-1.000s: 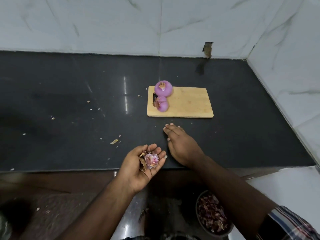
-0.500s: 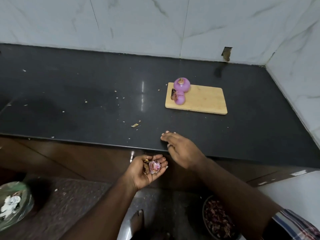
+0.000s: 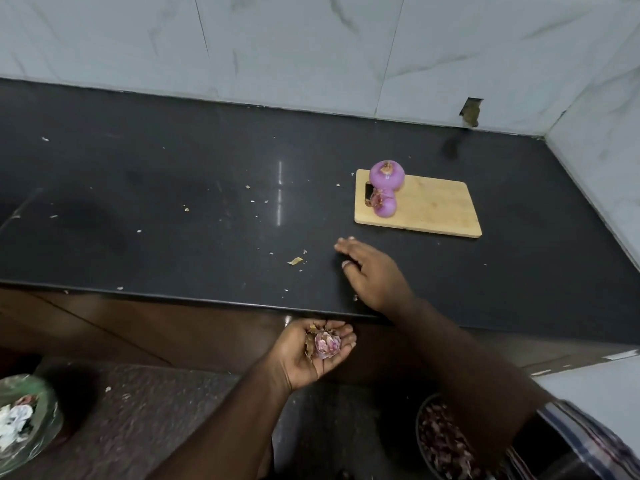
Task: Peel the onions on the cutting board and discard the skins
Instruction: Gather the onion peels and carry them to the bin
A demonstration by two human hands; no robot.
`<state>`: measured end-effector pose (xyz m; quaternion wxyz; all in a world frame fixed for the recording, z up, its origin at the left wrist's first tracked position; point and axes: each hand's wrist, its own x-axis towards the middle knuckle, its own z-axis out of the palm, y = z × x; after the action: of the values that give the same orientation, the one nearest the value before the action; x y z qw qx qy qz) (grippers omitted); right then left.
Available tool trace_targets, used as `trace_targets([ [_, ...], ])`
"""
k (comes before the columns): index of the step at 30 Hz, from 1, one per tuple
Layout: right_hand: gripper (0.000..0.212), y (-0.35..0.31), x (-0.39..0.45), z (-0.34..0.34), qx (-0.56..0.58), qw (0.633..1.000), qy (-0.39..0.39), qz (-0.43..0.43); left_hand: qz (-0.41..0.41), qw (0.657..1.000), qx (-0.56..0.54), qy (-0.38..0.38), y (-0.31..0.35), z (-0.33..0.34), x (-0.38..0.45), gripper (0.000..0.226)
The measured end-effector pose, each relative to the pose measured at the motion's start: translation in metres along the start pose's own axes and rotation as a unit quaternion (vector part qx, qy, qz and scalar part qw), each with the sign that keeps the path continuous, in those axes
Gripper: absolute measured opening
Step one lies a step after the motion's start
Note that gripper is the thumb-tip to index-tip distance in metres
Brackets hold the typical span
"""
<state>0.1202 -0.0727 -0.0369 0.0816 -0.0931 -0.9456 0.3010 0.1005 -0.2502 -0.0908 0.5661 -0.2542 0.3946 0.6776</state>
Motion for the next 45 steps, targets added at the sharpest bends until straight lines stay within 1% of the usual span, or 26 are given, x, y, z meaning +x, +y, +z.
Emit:
trace_targets([
  [2,0.048,0.001,0.018,0.011,-0.055,0.998,-0.041,0.002,-0.006,1.000,-0.005,-0.011,0.005,-0.006,0.000,0.038],
  [5,0.049,-0.024,0.024,0.036,-0.054,0.992,-0.078,-0.078,-0.004,1.000,-0.016,-0.018,0.013,-0.017,-0.006,0.035],
  [7,0.049,-0.042,0.013,0.047,-0.040,0.984,-0.114,-0.132,-0.001,1.000,-0.022,-0.021,0.019,-0.025,-0.012,0.033],
  [10,0.044,-0.054,-0.015,0.047,0.017,0.971,-0.157,-0.177,0.019,0.999,-0.026,-0.022,0.028,-0.039,-0.018,0.031],
  [12,0.041,-0.055,-0.030,0.042,0.072,0.967,-0.153,-0.190,0.026,0.999,-0.022,-0.019,0.033,-0.043,-0.019,0.030],
  [14,0.038,-0.049,-0.028,0.034,0.086,0.978,-0.093,-0.167,0.013,1.000,-0.021,-0.019,0.034,-0.043,-0.019,0.030],
  [16,0.038,-0.035,-0.014,0.025,0.059,0.992,-0.022,-0.106,0.002,1.000,-0.019,-0.023,0.034,-0.043,-0.019,0.032],
  [17,0.040,-0.029,-0.007,0.022,0.036,0.997,-0.008,-0.072,0.000,1.000,-0.018,-0.023,0.035,-0.042,-0.019,0.033],
  [18,0.043,-0.027,-0.003,0.022,0.015,0.999,-0.015,-0.049,-0.002,1.000,-0.018,-0.024,0.036,-0.042,-0.019,0.033],
  [19,0.046,-0.031,-0.002,0.025,-0.001,0.998,-0.040,-0.046,-0.003,1.000,-0.016,-0.024,0.036,-0.042,-0.019,0.033],
  [21,0.049,-0.051,-0.009,0.038,-0.004,0.990,-0.115,-0.087,-0.003,1.000,-0.018,-0.025,0.038,-0.044,-0.021,0.031],
  [22,0.047,-0.061,-0.014,0.045,0.015,0.982,-0.149,-0.113,-0.002,0.999,-0.023,-0.026,0.040,-0.045,-0.023,0.032],
  [23,0.045,-0.069,-0.016,0.048,0.040,0.976,-0.167,-0.134,-0.001,0.999,-0.023,-0.027,0.042,-0.047,-0.024,0.032],
  [24,0.043,-0.072,-0.012,0.048,0.063,0.975,-0.163,-0.138,-0.003,0.999,-0.021,-0.026,0.045,-0.051,-0.025,0.032],
  [25,0.040,-0.070,-0.001,0.046,0.076,0.981,-0.129,-0.126,-0.006,1.000,-0.018,-0.025,0.049,-0.055,-0.027,0.032],
  [27,0.037,-0.052,0.035,0.039,0.053,0.997,-0.013,-0.057,-0.014,1.000,-0.015,-0.023,0.057,-0.065,-0.029,0.032],
  [28,0.038,-0.041,0.056,0.033,0.025,0.999,0.035,-0.012,-0.018,1.000,-0.013,-0.022,0.062,-0.070,-0.031,0.032],
  [29,0.040,-0.032,0.076,0.027,0.000,0.998,0.063,0.031,-0.020,1.000,-0.011,-0.020,0.066,-0.075,-0.031,0.032],
  [30,0.042,-0.024,0.094,0.023,-0.021,0.995,0.075,0.066,-0.022,1.000,-0.010,-0.020,0.069,-0.079,-0.033,0.032],
  [32,0.046,-0.013,0.125,0.020,-0.044,0.990,0.078,0.106,-0.023,1.000,-0.009,-0.018,0.075,-0.085,-0.035,0.032],
  [37,0.062,-0.005,0.180,0.028,-0.077,0.983,0.035,0.160,-0.024,0.999,0.001,-0.025,0.089,-0.101,-0.041,0.035],
  [38,0.064,-0.008,0.187,0.033,-0.084,0.983,0.029,0.160,-0.024,0.999,0.007,-0.026,0.092,-0.103,-0.041,0.035],
  [40,0.058,-0.024,0.194,0.048,-0.089,0.990,0.017,0.108,-0.024,0.999,0.014,-0.028,0.095,-0.106,-0.042,0.034],
  [42,0.051,-0.044,0.197,0.068,-0.096,0.995,-0.011,0.028,-0.025,0.999,0.017,-0.033,0.095,-0.107,-0.042,0.034],
  [45,0.052,-0.069,0.203,0.093,-0.098,0.992,-0.064,-0.054,-0.023,0.999,0.021,-0.030,0.093,-0.107,-0.042,0.036],
])
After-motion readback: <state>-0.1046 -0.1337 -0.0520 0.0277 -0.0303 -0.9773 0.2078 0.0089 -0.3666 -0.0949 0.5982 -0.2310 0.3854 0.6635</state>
